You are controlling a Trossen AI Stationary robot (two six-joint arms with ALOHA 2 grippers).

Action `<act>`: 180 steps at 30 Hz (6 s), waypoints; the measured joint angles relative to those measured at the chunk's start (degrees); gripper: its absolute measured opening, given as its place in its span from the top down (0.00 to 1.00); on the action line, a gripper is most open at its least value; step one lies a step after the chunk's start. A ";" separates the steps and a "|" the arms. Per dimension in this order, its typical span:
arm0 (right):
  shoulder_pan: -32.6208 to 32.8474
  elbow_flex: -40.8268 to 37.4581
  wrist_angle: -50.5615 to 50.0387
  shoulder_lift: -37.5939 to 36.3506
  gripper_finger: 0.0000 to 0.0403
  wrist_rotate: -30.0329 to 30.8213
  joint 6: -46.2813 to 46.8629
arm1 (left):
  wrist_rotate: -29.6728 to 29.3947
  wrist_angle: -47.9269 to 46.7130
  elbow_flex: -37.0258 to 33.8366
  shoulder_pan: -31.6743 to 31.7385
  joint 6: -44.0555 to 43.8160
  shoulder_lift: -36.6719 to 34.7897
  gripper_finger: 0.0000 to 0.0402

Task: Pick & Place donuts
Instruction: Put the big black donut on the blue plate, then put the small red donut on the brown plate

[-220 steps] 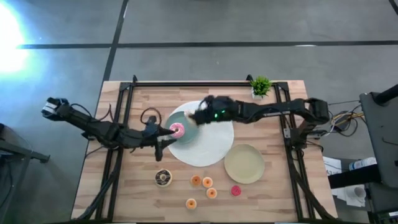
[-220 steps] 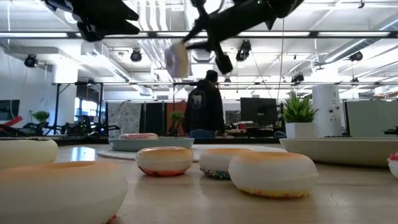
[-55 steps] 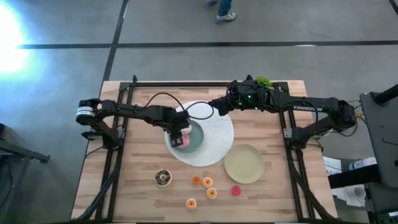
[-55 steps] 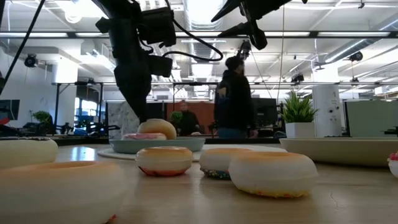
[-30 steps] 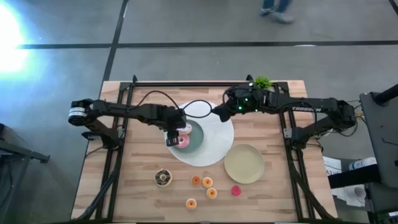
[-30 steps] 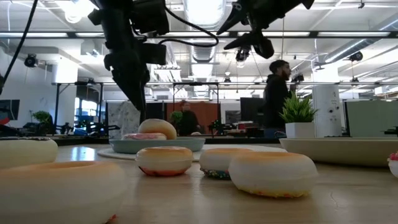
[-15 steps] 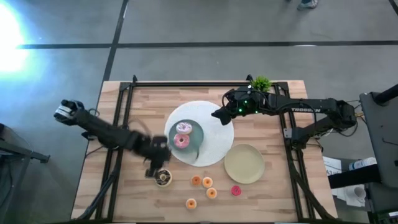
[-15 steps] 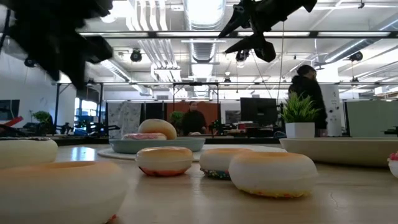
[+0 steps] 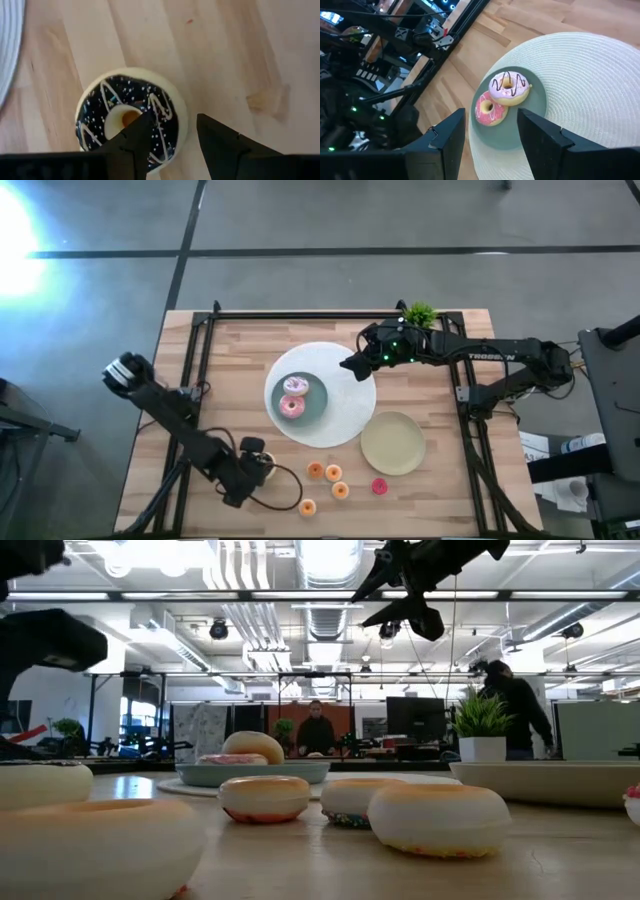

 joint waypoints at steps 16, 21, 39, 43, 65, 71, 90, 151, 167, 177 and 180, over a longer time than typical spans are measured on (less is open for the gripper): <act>0.52 0.00 -0.35 0.00 0.58 0.34 0.52 | -4.83 3.19 -0.58 0.10 -8.81 5.32 0.95; 0.52 0.00 -0.35 0.00 0.58 0.41 0.30 | -6.84 3.71 -0.68 0.50 -11.92 5.03 0.99; 0.48 0.42 7.02 -1.49 0.58 0.61 -4.44 | -15.77 8.00 0.35 23.10 12.94 -6.83 1.00; 0.50 0.58 6.94 -3.59 0.58 3.97 -4.63 | -12.18 9.55 0.35 31.44 18.59 -4.56 1.00; 0.38 -0.75 -0.63 -11.56 0.58 12.58 -4.68 | -14.83 -5.00 19.18 37.00 43.75 16.28 1.00; 0.38 -2.24 -0.36 -11.28 0.58 12.54 -4.33 | -15.01 -7.22 20.77 36.95 41.33 18.59 0.99; 0.37 -3.82 0.90 -11.41 0.58 11.50 -3.65 | -9.48 -14.32 21.03 36.17 27.97 11.10 0.72; 49.95 5.60 -22.09 30.47 0.61 7.93 79.59 | -9.50 -11.28 20.83 24.98 20.13 -5.99 0.71; 49.96 6.00 -24.08 30.19 0.90 6.18 72.08 | -11.05 -11.66 20.83 24.98 21.54 -5.99 0.71; 48.47 13.79 -45.73 20.03 0.96 13.15 65.98 | -12.47 -14.57 20.81 24.98 19.50 -5.99 0.71; 44.24 11.58 -56.19 17.82 0.96 15.43 63.49 | -13.11 -14.89 19.92 24.98 17.79 -6.01 0.71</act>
